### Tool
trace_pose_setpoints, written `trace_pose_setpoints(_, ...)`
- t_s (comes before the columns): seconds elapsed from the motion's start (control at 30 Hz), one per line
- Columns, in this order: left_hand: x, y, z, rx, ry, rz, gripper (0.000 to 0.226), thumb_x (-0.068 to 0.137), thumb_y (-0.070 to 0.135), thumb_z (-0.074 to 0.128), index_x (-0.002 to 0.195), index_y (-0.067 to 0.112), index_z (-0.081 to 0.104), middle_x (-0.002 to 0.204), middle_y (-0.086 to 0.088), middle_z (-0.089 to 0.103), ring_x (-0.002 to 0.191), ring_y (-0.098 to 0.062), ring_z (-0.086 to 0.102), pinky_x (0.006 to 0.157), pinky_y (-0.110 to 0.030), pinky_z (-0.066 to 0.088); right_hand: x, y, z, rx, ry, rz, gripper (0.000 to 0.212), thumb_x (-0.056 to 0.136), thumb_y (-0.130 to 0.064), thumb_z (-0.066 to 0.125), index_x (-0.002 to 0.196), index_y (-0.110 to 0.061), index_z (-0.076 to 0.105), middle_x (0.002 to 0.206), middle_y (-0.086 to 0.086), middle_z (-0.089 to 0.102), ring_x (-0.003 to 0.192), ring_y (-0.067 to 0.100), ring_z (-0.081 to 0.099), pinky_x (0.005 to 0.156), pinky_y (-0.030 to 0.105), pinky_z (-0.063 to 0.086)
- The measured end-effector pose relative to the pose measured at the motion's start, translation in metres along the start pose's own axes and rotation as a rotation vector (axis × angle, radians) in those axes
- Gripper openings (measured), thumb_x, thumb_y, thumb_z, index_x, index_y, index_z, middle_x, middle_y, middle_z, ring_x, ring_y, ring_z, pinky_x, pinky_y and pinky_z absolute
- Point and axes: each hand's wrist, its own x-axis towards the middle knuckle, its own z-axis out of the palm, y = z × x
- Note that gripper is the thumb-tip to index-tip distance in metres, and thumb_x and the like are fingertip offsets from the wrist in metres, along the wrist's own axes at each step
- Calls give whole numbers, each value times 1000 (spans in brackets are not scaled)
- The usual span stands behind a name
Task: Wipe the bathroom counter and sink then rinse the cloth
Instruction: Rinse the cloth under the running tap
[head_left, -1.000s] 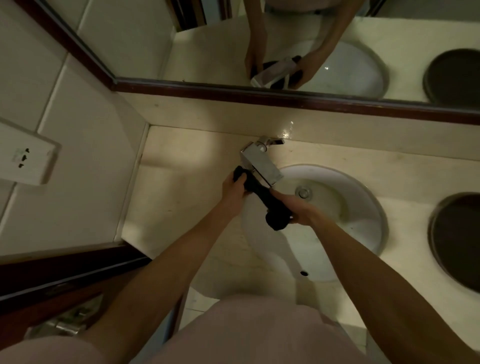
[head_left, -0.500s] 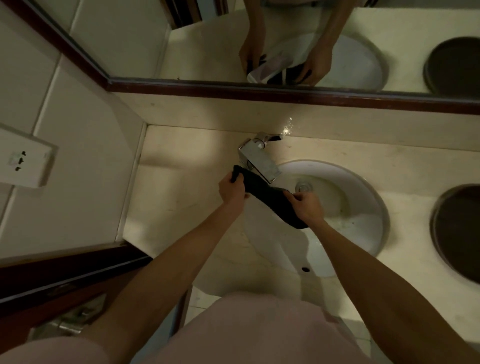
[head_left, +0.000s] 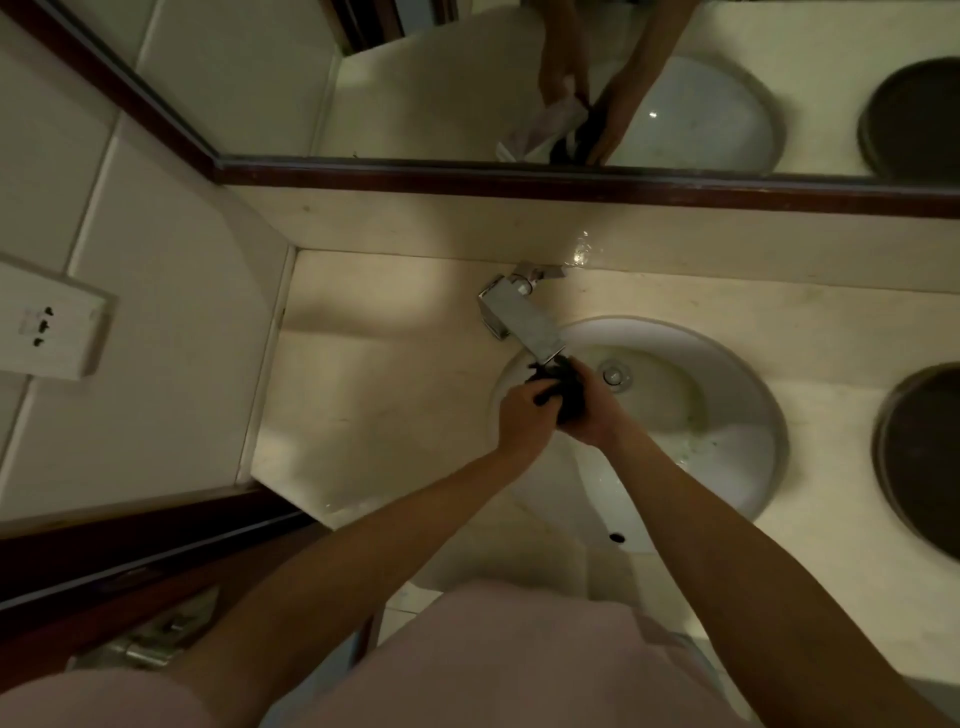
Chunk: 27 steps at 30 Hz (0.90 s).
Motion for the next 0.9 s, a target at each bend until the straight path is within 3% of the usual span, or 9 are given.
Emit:
trace_pose_setpoints(0.17, -15, -19, -4, 135, -217, 163, 27, 91, 12, 63, 114, 16, 76, 109, -1, 76, 93, -7, 67, 78, -5, 46, 21, -2, 3, -90, 113, -43, 38, 99, -41, 61, 113, -6, 66, 96, 12, 69, 83, 26, 68, 77, 38, 57)
trace_pose_setpoints(0.3, -5, -15, -33, 22, -273, 105, 30, 86, 2, 63, 106, 17, 79, 106, 2, 76, 92, -9, 70, 83, -20, 55, 26, 0, -1, -285, 274, -228, 32, 93, -5, 65, 125, -3, 63, 106, 23, 70, 83, 33, 72, 62, 36, 58)
trace_pose_setpoints(0.4, 9, -14, -42, -134, -97, -124, 21, 88, 16, 60, 98, 21, 77, 99, 1, 75, 89, -15, 69, 78, -27, 53, 16, -6, 11, -520, 264, -300, 31, 86, 0, 65, 116, -7, 68, 101, 21, 73, 86, 37, 72, 68, 39, 58)
trace_pose_setpoints(0.5, 29, -8, -42, -298, -79, -501, 27, 93, 38, 57, 111, 19, 67, 114, -8, 70, 97, -26, 67, 79, -37, 53, 9, -14, 21, -945, 203, -378, 26, 84, -5, 69, 109, -13, 66, 85, 6, 71, 70, 21, 66, 62, 32, 54)
trace_pose_setpoints(0.63, 46, -3, -35, -477, -187, -700, 52, 90, 55, 63, 127, 18, 63, 121, -6, 68, 103, -25, 68, 73, -41, 62, 15, -13, 20, -1506, 70, -324, 80, 74, -25, 87, 141, -9, 46, 104, -3, 69, 91, 15, 67, 84, 32, 58)
trace_pose_setpoints(0.7, 51, 2, -30, -452, -187, -626, 45, 91, 43, 68, 128, 19, 62, 123, -6, 68, 102, -22, 68, 66, -36, 62, 9, -11, 15, -1491, 64, -365, 106, 67, -32, 94, 151, -12, 32, 123, -1, 63, 107, 14, 64, 92, 30, 55)
trace_pose_setpoints(0.8, 62, 6, -25, -423, -162, -498, 33, 84, 11, 75, 114, 18, 65, 113, -6, 72, 99, -26, 70, 69, -38, 61, -6, -10, 3, -1178, 129, -367, 92, 75, -10, 88, 147, -15, 30, 130, 12, 57, 108, 28, 67, 87, 43, 60)
trace_pose_setpoints(0.83, 63, 8, -25, -420, -173, -458, 32, 81, 3, 74, 107, 19, 67, 106, -5, 73, 96, -26, 71, 71, -38, 60, -11, -9, -3, -1039, 162, -299, 85, 79, -16, 87, 145, -18, 34, 131, 14, 59, 106, 27, 68, 87, 44, 60)
trace_pose_setpoints(0.9, 60, 11, -24, -406, -220, -379, 31, 80, -4, 70, 100, 20, 69, 95, -4, 74, 87, -23, 70, 71, -36, 57, -24, -7, -9, -731, 141, -49, 70, 84, -54, 78, 140, -25, 49, 132, 10, 65, 108, 23, 68, 88, 43, 58)
